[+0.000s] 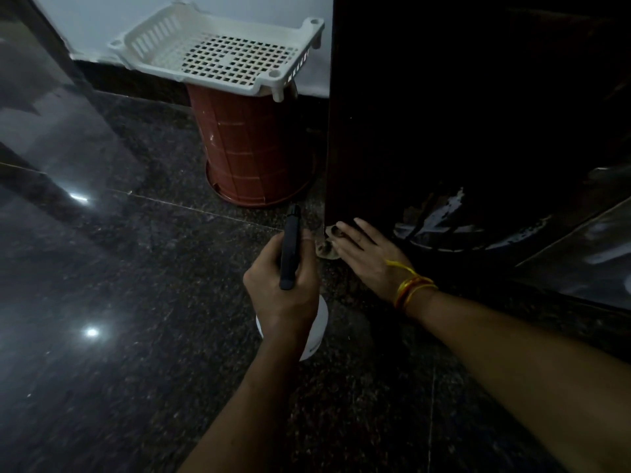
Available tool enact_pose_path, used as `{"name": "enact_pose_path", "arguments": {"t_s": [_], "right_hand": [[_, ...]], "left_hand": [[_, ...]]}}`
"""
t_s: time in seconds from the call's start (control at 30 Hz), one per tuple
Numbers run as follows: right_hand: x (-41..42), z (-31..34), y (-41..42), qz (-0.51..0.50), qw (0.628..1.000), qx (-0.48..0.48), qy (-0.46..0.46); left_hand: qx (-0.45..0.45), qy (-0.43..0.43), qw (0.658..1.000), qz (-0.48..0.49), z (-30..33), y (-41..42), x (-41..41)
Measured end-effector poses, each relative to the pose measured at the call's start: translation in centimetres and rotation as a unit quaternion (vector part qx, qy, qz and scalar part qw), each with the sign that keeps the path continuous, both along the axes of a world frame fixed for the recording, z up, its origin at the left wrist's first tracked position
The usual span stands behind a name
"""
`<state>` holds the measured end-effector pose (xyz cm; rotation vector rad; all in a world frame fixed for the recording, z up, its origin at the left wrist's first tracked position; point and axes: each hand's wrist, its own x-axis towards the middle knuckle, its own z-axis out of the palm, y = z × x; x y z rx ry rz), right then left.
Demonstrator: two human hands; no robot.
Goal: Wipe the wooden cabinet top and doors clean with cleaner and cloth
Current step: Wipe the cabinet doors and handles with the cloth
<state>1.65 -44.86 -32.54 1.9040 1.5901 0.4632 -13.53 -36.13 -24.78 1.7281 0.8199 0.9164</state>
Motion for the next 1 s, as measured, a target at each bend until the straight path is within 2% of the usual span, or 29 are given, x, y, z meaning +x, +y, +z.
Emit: {"name": "enact_pose_path", "arguments": {"t_s": [0.07, 0.17, 0.33, 0.47, 0.73, 1.0], "right_hand": [[0.9, -0.3, -2.5, 0.002, 0.999, 0.036, -0.014], [2.1, -1.1, -6.0, -0.006, 1.000, -0.012, 0.001], [1.8, 0.2, -5.7, 0.020, 0.995, 0.101, -0.013], [1.7, 0.8, -4.2, 0.047, 0.987, 0.152, -0.022], [3.0, 0.2, -7.2, 0.043, 0.988, 0.145, -0.032], [1.3, 0.3, -3.1, 0.052, 0.984, 0.171, -0.018]], "left_hand": [[-0.004, -0.003, 1.000, 0.005, 0.1, -0.1, 0.1], [-0.003, 0.000, 1.000, 0.002, 0.3, -0.6, 0.4], [-0.004, -0.003, 1.000, -0.013, 0.3, -1.6, 0.9], [0.002, -0.001, 1.000, -0.011, 0.0, -1.8, 0.8], [0.000, 0.000, 1.000, -0.008, 0.7, -1.7, 1.1], [0.008, 0.003, 1.000, -0.016, 0.7, -2.0, 0.9]]}}
